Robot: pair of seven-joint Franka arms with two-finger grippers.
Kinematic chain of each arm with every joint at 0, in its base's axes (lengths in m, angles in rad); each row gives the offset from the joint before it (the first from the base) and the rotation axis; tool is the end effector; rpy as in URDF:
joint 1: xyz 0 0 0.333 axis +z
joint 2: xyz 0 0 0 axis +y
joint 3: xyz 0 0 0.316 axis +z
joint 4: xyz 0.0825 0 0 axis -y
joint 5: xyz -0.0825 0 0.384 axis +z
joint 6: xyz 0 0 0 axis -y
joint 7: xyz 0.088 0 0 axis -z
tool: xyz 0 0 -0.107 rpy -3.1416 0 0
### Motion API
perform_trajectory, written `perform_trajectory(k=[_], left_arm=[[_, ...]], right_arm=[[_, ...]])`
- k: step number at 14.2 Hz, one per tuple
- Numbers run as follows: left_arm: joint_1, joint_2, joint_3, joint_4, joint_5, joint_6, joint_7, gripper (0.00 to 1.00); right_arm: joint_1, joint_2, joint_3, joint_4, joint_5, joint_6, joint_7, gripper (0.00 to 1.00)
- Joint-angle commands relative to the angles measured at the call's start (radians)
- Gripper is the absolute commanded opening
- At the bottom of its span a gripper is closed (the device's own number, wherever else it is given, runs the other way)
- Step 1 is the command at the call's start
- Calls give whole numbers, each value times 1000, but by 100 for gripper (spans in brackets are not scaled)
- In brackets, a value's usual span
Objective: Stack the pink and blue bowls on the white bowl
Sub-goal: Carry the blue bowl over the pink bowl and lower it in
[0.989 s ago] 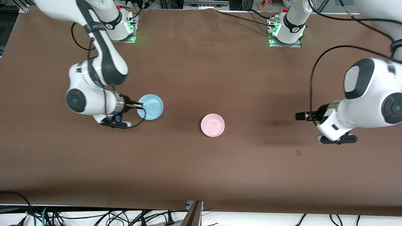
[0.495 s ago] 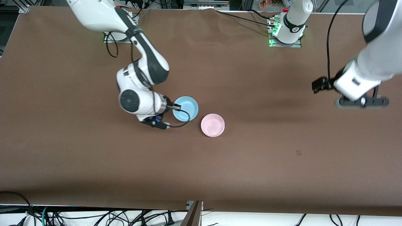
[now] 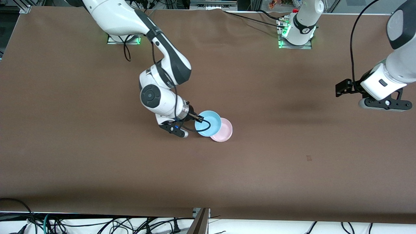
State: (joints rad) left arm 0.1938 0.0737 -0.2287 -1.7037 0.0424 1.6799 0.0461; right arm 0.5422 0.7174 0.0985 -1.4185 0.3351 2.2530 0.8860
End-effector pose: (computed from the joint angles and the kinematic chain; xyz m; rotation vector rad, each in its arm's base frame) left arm 0.5750 -0.0123 0.5301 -3.1104 0.1367 0.1490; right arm 0.5962 0.4372 0.2887 -2.7342 0.6563 0.2098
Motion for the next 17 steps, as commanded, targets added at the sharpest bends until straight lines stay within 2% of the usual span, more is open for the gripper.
perform_trajectory(k=[1,4,8,10,17], left_arm=[[1,-19,-12,41,-15,-19,9,100],[15,-14,-3,58,-13,-54,-18,100],[15,-22,-5,61,-7,-62,-15,100],[15,-22,-6,97,-6,-62,-23,100],[15,-25,-9,134,-1,-104,-25,100]], right_arm=[[28,68,1,59,56,78,44,0],[30,97,6,111,68,80,53,0],[42,125,4,116,68,85,65,0],[44,131,4,116,68,82,57,0],[45,146,3,115,58,80,57,0]])
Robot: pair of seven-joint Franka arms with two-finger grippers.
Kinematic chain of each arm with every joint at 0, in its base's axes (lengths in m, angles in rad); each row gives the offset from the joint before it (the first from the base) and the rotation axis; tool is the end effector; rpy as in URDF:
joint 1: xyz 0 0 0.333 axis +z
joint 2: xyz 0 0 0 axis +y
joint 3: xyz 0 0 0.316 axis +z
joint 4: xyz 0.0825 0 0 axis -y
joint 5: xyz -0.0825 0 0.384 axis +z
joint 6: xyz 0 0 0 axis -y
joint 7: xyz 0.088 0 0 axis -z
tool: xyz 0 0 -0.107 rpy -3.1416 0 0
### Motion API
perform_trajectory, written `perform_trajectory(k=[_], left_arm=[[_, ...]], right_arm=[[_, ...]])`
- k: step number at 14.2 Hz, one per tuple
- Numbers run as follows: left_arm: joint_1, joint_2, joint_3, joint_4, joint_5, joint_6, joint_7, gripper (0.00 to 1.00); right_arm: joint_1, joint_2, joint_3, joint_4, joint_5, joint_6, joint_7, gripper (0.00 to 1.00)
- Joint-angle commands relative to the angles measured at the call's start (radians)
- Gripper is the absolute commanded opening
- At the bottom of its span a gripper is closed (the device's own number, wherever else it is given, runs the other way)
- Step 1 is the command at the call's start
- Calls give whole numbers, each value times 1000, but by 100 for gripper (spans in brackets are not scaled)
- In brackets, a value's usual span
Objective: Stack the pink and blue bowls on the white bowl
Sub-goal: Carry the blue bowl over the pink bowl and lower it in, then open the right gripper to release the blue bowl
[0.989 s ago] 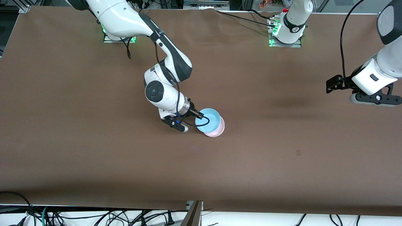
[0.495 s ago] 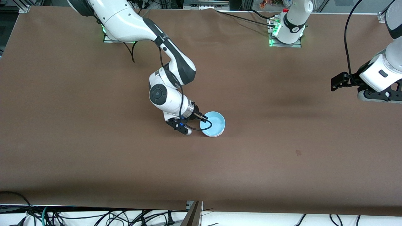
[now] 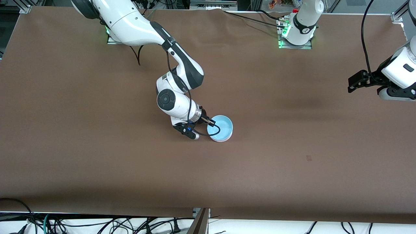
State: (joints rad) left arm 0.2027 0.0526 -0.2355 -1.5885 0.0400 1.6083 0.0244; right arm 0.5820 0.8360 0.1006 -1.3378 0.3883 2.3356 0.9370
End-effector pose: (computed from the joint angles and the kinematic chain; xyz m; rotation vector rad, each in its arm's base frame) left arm 0.5719 -0.0113 0.5906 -3.1121 0.0922 0.0486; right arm 0.5958 0.4685 0.2460 -2.6602 0.7399 0.2236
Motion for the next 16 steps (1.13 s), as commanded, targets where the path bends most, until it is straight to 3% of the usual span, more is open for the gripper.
perform_trajectory(k=[1,5,6,8,9,10,16], left_arm=[[6,-4,-1,19,1,-33,-1,100],[6,-4,-5,21,3,-34,-7,100],[6,-4,-8,19,3,-34,-9,100],[6,-4,-8,21,3,-34,-7,100],[6,-4,-7,19,3,-34,-7,100],[6,-4,-7,19,3,-36,-7,100],[6,-5,-2,21,3,-54,-7,100]], right_arm=[[5,34,2,34,4,1,6,0],[5,35,1,35,6,1,6,0],[4,35,1,35,6,1,6,4],[5,32,1,35,6,-2,16,68],[5,29,-1,40,4,-4,22,91],[5,26,-1,57,4,-13,23,99],[-46,-20,-15,160,6,-247,19,99]])
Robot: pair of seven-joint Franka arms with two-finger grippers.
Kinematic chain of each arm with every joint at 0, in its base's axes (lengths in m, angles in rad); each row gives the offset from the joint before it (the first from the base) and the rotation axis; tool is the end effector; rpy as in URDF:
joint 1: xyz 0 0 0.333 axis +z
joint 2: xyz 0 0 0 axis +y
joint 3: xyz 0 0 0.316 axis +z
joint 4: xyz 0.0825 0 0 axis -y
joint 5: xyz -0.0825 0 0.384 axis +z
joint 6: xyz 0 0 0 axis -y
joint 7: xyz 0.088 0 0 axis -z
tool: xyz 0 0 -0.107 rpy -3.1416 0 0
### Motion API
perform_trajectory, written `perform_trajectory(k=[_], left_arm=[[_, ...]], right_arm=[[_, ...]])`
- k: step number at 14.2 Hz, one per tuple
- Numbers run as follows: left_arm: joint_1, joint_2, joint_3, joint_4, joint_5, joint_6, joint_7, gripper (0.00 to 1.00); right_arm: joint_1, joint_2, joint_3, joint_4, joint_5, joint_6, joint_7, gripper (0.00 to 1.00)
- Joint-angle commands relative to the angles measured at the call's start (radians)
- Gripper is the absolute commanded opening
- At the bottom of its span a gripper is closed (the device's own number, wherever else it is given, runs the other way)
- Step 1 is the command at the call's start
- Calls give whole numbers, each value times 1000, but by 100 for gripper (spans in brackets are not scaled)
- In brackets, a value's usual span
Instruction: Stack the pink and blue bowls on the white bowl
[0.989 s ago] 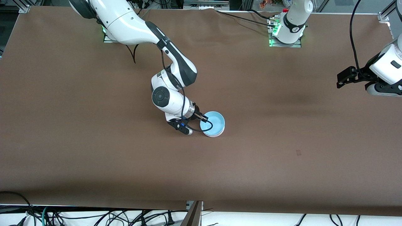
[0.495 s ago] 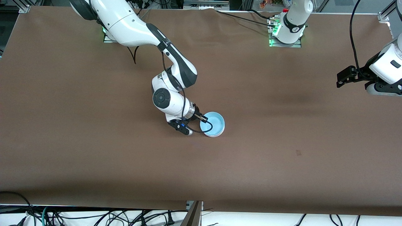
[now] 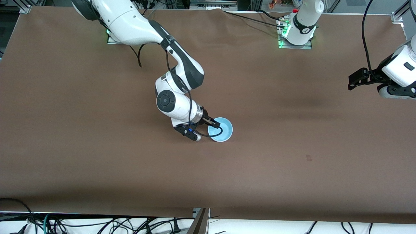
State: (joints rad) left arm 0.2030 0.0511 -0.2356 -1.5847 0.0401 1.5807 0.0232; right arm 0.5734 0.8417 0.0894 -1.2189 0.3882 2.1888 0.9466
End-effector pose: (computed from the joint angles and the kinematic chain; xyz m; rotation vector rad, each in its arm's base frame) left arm 0.5686 -0.0110 0.5909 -3.1108 0.0891 0.0833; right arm 0.6112 0.4696 0.2842 -2.6686 0.7173 0.2743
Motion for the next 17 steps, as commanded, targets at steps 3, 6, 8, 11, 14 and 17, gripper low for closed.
perform_trajectory(k=[3,6,8,11,14,17], left_arm=[[6,-2,-1,17,3,-28,-5,100],[6,-4,2,17,3,-30,-5,100],[6,-4,4,17,3,-30,-6,100],[9,-4,4,17,0,-31,-9,100],[9,-4,4,17,-2,-31,-9,100],[9,-4,4,17,-3,-31,-11,100]], right_arm=[[-116,-140,-40,55,-64,-251,-6,99],[-153,-269,-106,48,-111,-423,-107,99],[-155,-347,-187,47,-111,-606,-234,99],[-155,-441,-304,3,-111,-736,-411,99],[-161,-568,-376,-146,-118,-721,-537,99],[-278,-763,-295,-407,-213,-626,-719,99]])
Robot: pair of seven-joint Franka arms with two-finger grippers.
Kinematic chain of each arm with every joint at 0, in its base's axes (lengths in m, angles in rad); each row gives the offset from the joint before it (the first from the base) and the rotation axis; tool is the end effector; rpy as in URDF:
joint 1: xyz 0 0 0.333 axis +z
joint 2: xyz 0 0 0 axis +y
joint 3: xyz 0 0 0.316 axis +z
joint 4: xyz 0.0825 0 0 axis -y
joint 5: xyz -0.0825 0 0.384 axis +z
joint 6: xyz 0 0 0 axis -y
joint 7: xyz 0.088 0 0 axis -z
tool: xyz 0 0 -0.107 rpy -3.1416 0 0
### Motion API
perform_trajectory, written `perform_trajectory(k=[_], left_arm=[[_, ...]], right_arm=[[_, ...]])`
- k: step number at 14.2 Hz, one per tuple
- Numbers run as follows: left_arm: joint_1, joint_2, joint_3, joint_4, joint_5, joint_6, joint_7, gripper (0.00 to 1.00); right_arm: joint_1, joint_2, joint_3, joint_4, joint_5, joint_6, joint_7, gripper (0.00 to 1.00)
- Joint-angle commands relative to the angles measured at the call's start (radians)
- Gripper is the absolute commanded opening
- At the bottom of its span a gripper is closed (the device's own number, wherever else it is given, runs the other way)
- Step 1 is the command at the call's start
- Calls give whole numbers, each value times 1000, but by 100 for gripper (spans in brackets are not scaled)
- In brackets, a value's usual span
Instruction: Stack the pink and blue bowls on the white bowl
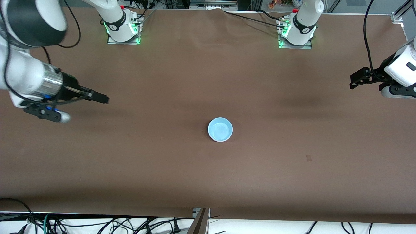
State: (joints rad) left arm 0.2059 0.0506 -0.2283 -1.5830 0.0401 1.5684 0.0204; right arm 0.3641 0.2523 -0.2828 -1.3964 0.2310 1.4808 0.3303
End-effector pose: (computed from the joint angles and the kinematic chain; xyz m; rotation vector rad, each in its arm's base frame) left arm 0.5673 -0.0053 0.5909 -3.1106 0.0686 0.0994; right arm 0.6088 0.0969 0.5572 -2.9810 0.3647 0.2829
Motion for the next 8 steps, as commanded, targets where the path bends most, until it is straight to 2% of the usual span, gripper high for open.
perform_trajectory(k=[1,2,3,5,8], left_arm=[[6,-3,-3,15,-3,-18,-8,100],[6,0,-3,15,-5,-15,-8,100],[6,-1,-3,15,-6,-15,-8,100],[6,-1,-3,15,-8,-15,-8,100],[6,-1,-5,15,-6,-18,-8,100]], right_arm=[[-161,-207,141,-275,-64,110,-158,99],[-230,-235,212,-303,-84,133,-224,99],[-264,-261,232,-340,-119,156,-269,99],[-264,-310,244,-413,-218,205,-315,100],[-263,-309,241,-408,-234,202,-358,100]])
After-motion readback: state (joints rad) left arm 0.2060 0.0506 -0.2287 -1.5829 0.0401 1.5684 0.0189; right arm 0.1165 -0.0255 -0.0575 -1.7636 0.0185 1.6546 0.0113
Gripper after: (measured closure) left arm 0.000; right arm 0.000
